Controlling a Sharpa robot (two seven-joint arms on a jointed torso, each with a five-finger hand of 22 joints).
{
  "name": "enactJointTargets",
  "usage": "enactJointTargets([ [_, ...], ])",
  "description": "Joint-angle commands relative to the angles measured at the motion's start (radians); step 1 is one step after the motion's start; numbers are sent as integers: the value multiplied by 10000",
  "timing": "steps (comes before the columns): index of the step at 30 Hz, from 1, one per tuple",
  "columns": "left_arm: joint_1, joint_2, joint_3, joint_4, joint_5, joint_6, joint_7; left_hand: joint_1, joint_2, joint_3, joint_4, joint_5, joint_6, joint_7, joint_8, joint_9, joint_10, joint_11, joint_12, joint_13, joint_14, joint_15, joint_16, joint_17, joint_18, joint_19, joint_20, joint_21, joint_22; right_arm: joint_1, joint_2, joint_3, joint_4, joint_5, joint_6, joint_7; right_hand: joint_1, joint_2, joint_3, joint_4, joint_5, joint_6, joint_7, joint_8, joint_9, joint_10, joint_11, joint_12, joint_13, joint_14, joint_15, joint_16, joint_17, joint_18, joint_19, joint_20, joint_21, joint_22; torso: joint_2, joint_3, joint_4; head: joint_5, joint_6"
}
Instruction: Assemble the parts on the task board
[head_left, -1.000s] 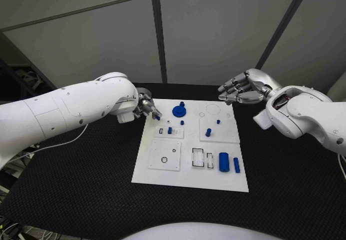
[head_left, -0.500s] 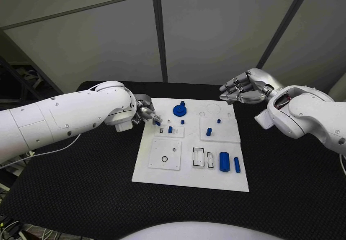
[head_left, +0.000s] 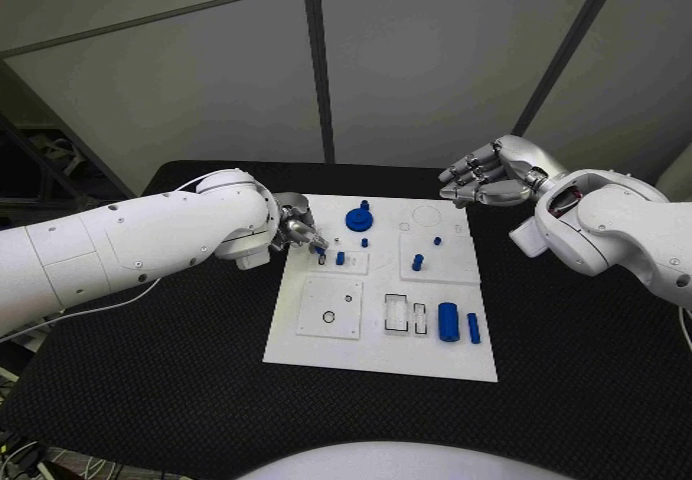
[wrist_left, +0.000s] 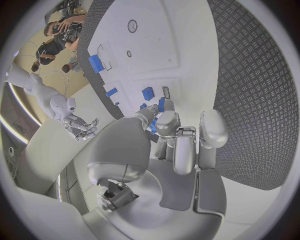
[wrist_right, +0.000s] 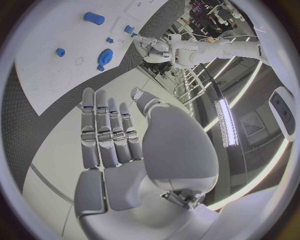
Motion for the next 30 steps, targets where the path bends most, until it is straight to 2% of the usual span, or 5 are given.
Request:
enactJointTargets([
  [1,-9,-5,5,84,-390,-68,188,48,-19,1754,-1715,26,99,5,61,7,65,-16,38,10,885,-41,56,1975,-68,62,-5,42,17,20,8,7,0,-16,56,66,-37,43,-68,4,38,-68,33,-45,4,-42,2,-41,-13,-74,30,-59,-12,81,-24,73,-33,-13,-5,6,11,1,-16],
  [12,-71,-14,3,119,-571,192,157,52,-61,1794,-1739,14,119,1,61,4,77,-18,54,17,889,-42,66,1989,-68,61,-6,41,19,20,12,7,-9,-16,66,74,-37,43,-68,4,38,-68,33,-45,4,-42,2,-41,-13,-74,30,-59,-12,81,-24,73,-33,-13,-8,1,5,6,-41],
  [30,-87,40,-8,36,-586,655,60,60,-90,1829,-1760,9,132,0,58,0,77,-20,35,6,891,-42,72,1997,-64,49,-7,28,5,19,23,7,-16,-16,107,83,-25,68,-83,10,54,-68,36,-44,9,-46,6,-30,-45,-89,35,-49,-54,86,12,82,-106,-69,-10,3,3,19,-95],
])
